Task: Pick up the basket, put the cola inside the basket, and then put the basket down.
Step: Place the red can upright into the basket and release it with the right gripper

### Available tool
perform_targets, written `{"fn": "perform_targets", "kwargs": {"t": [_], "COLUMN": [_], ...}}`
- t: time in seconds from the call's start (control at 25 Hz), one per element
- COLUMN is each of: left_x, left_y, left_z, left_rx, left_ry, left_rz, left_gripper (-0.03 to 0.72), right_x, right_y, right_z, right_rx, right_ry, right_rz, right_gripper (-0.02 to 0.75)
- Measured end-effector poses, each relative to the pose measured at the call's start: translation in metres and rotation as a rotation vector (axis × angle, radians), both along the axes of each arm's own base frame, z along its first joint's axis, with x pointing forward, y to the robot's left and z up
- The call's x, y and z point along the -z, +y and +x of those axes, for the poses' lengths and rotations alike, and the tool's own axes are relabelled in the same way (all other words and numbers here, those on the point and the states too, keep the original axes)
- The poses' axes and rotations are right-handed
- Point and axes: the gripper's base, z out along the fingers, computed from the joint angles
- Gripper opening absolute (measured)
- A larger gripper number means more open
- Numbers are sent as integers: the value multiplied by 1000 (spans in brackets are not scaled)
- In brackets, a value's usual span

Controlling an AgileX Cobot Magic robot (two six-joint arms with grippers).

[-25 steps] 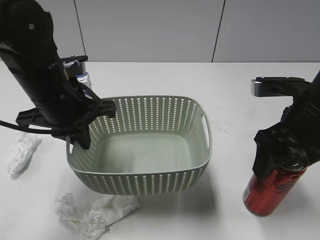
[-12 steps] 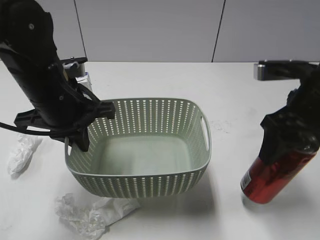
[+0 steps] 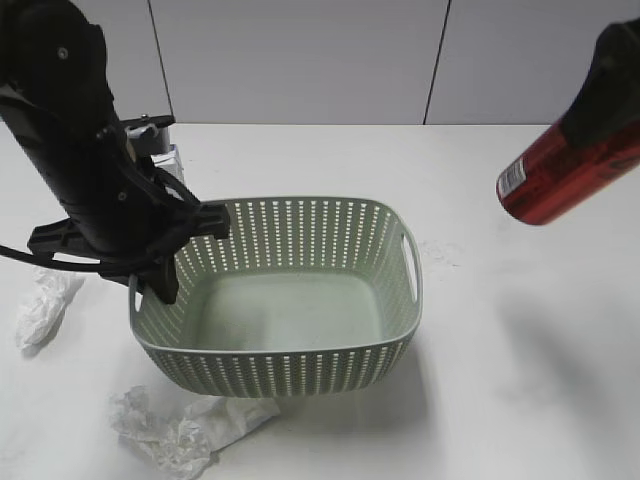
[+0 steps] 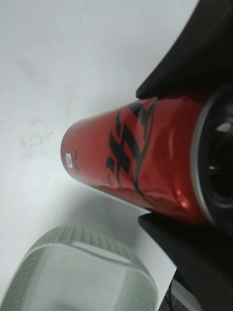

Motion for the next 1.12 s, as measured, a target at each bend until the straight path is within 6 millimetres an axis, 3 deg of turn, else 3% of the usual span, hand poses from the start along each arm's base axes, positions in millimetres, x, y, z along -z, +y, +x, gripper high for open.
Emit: {"fn": "perform_targets", "kwargs": {"t": [0.2, 0.44, 0.84, 1.12], "left_x": [0, 0, 0, 0], "left_y": [0, 0, 0, -1], "left_z": [0, 0, 0, 0], "left_rx": [0, 0, -1, -10], "left_ry": [0, -1, -4, 4], "left_rz": [0, 0, -3, -16], "left_gripper": [-4, -4, -4, -4], "right_x": [-34, -49, -13, 21], "right_y": [15, 49, 112, 148], "right_z": [-9, -26, -23, -1], "right_rx": [-57, -192, -350, -381], "right_ry": [-87, -110, 25, 96], "right_rz": [88, 141, 124, 86], "right_gripper": [501, 501, 501, 501]}}
